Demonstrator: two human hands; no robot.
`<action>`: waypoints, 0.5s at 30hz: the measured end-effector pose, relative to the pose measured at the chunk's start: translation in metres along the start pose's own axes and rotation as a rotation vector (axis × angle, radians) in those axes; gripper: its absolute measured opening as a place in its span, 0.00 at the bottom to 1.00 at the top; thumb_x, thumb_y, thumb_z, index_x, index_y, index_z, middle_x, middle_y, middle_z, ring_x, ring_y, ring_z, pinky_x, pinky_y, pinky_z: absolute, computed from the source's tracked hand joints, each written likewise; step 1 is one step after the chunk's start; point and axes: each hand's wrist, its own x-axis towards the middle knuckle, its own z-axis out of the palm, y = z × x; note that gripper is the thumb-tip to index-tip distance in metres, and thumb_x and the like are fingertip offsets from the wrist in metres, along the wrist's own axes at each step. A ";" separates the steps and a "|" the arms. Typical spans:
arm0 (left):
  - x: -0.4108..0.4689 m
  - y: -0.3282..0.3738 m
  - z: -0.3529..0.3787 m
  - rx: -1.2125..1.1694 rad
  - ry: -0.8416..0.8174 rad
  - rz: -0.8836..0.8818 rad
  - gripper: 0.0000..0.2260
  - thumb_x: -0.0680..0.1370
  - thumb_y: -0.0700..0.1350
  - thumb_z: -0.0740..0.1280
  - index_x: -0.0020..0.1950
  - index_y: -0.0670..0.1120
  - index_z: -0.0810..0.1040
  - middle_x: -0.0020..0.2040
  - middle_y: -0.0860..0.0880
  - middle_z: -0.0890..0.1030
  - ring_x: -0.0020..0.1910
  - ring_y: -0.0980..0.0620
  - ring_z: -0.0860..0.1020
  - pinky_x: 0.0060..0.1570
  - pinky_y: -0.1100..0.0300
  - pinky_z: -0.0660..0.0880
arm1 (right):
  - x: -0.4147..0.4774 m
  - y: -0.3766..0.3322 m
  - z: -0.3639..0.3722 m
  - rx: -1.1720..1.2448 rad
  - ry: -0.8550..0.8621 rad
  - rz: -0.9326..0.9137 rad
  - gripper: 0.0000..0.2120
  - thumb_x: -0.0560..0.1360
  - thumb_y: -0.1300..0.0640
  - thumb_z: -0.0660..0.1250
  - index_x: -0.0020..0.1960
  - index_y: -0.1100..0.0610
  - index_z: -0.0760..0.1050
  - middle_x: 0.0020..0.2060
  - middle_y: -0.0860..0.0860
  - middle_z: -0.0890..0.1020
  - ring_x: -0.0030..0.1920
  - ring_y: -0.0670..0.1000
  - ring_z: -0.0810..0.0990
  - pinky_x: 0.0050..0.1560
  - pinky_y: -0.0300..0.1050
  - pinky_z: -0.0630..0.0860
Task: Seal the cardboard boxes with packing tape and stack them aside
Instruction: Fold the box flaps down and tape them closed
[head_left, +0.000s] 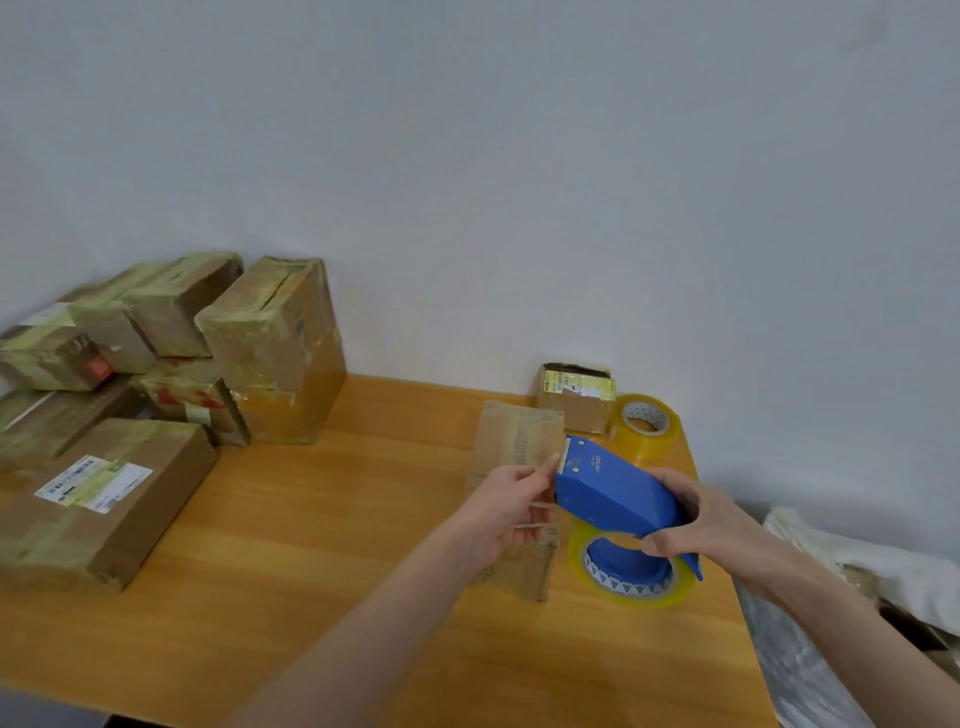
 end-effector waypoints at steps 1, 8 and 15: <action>0.000 0.000 0.000 -0.015 -0.010 0.004 0.17 0.77 0.55 0.66 0.57 0.44 0.80 0.43 0.50 0.81 0.38 0.54 0.74 0.36 0.63 0.73 | 0.000 0.000 0.000 0.003 -0.001 -0.001 0.36 0.51 0.47 0.75 0.60 0.46 0.76 0.51 0.46 0.81 0.51 0.47 0.82 0.48 0.42 0.79; 0.002 -0.002 -0.012 -0.044 -0.019 0.045 0.09 0.79 0.48 0.66 0.44 0.47 0.82 0.41 0.51 0.81 0.35 0.56 0.75 0.33 0.64 0.72 | -0.002 0.004 -0.001 0.048 0.023 -0.014 0.34 0.53 0.48 0.76 0.60 0.48 0.77 0.52 0.49 0.82 0.53 0.50 0.82 0.53 0.47 0.80; 0.002 0.002 -0.018 -0.059 -0.016 -0.012 0.22 0.83 0.55 0.54 0.47 0.46 0.84 0.44 0.49 0.84 0.35 0.54 0.76 0.37 0.62 0.73 | 0.000 -0.002 -0.003 0.031 0.043 -0.018 0.34 0.51 0.48 0.76 0.58 0.48 0.77 0.52 0.50 0.81 0.51 0.49 0.82 0.49 0.45 0.81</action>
